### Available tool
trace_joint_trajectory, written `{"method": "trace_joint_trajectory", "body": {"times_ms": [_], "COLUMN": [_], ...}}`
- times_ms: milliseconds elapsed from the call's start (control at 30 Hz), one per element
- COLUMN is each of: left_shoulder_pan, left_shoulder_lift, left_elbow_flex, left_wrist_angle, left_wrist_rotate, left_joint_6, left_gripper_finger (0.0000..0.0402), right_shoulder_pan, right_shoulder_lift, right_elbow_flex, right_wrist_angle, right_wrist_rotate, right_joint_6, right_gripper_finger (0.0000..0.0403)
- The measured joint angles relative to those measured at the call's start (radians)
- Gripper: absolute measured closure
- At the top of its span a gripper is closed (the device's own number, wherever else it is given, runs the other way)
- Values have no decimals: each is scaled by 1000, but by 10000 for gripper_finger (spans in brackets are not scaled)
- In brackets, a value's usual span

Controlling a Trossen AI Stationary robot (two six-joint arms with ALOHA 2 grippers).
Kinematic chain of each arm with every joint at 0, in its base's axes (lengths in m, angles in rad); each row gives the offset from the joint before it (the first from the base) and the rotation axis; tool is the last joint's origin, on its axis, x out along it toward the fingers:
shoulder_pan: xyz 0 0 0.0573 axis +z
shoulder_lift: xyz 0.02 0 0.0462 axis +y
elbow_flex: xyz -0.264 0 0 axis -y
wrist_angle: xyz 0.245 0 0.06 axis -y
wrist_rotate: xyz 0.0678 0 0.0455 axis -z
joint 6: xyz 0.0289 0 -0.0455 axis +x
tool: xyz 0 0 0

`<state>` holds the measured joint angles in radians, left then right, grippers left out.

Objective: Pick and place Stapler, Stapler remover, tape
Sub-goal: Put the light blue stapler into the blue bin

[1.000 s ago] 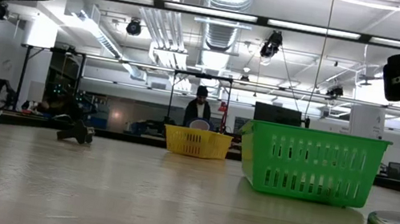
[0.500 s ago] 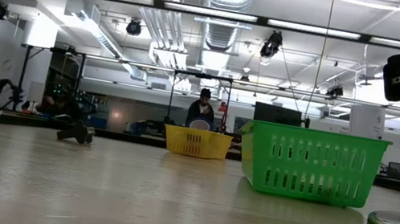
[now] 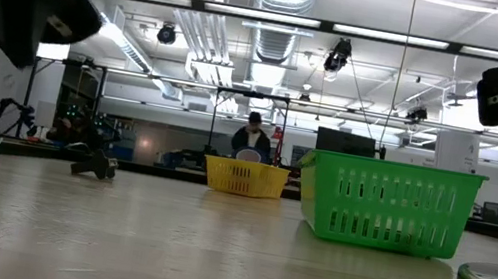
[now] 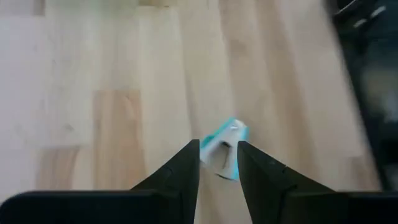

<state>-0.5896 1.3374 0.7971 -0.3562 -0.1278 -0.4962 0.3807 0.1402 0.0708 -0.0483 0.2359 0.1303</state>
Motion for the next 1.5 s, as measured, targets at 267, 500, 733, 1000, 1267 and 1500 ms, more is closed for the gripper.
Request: {"method": "trace_joint_trajectory", "body": {"times_ms": [267, 500, 733, 1000, 1267, 1500], "left_shoulder_pan": [10, 11, 12, 12, 12, 14], "left_shoulder_lift": [158, 209, 207, 229, 231, 230], "left_elbow_flex": [3, 9, 6, 1, 2, 13], "left_wrist_angle": [99, 99, 99, 112, 127, 129], "left_wrist_rotate": [-30, -28, -3, 14, 15, 33], "left_joint_6": [125, 124, 99, 91, 91, 91], "left_gripper_finger": [303, 304, 312, 333, 361, 394], "right_shoulder_pan": [0, 0, 0, 0, 0, 0], "right_shoulder_lift": [0, 0, 0, 0, 0, 0], "right_elbow_flex": [0, 0, 0, 0, 0, 0], "right_wrist_angle": [0, 0, 0, 0, 0, 0], "right_wrist_rotate": [0, 0, 0, 0, 0, 0], "right_joint_6": [0, 0, 0, 0, 0, 0], "right_gripper_finger": [394, 394, 394, 394, 394, 394]}}
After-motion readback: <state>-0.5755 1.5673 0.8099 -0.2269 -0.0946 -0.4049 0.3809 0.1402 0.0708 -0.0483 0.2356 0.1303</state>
